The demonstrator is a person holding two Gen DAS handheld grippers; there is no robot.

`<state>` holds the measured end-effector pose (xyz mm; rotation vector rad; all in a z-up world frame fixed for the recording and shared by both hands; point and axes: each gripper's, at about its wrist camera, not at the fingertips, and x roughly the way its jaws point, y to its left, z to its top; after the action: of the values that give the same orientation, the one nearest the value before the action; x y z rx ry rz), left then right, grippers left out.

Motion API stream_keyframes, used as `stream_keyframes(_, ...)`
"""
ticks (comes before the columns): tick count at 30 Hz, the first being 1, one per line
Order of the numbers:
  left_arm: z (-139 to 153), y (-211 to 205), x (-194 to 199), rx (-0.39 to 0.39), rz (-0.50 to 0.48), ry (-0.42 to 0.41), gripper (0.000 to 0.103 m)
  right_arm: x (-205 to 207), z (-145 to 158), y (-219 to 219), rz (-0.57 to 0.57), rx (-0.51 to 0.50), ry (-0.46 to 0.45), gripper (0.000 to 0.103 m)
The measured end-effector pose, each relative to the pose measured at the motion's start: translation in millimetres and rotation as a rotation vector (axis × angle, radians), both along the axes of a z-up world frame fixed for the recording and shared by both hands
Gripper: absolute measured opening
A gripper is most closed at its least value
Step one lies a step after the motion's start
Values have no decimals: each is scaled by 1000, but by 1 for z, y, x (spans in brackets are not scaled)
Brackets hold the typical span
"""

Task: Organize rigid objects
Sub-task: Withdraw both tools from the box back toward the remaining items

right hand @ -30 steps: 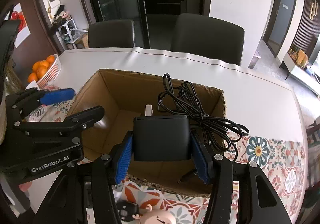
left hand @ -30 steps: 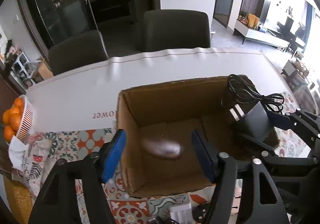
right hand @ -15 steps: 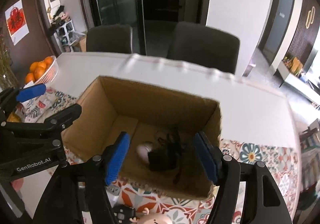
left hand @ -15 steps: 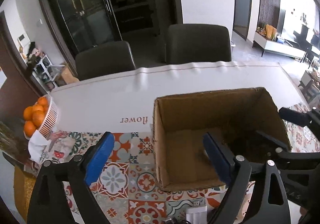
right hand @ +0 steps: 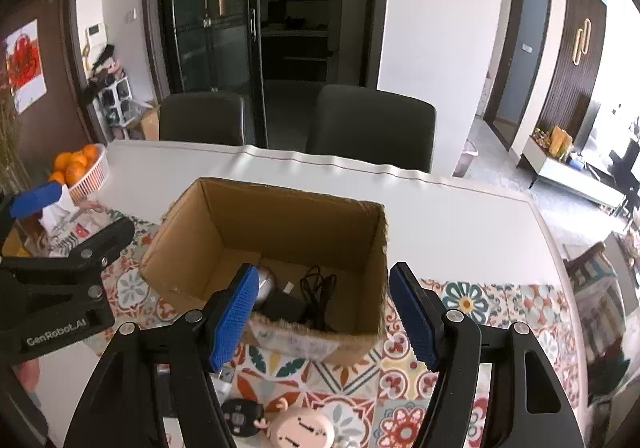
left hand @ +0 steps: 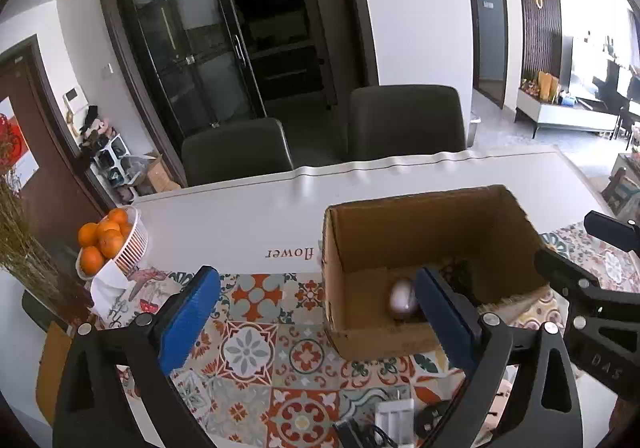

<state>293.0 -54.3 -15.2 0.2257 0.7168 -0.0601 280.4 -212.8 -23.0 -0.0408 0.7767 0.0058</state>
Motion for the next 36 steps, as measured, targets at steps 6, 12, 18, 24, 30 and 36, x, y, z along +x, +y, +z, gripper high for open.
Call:
stream_keyframes(6, 2, -2, -32, -11, -11, -24, 103, -35, 7, -6, -34, -13, -53, 68)
stream_keyframes(12, 2, -3, -63, -22, -21, -45, 103, -71, 9, -8, -56, -14, -97, 68)
stream_keyframes(18, -3, -2, -88, -36, -26, -42, 103, -96, 5, -9, -63, -3, -106, 68)
stream_keyframes(24, -15, -4, -110, -41, -35, -23, 103, -118, -9, -11, -73, 11, -88, 68)
stream_keyframes(30, -32, -10, -122, -41, -44, 24, 103, -134, -30, -15, -86, 24, -39, 68)
stream_keyframes(36, -62, -14, -128, -33, -48, 104, 102, -143, -58, -17, -89, 34, 28, 68)
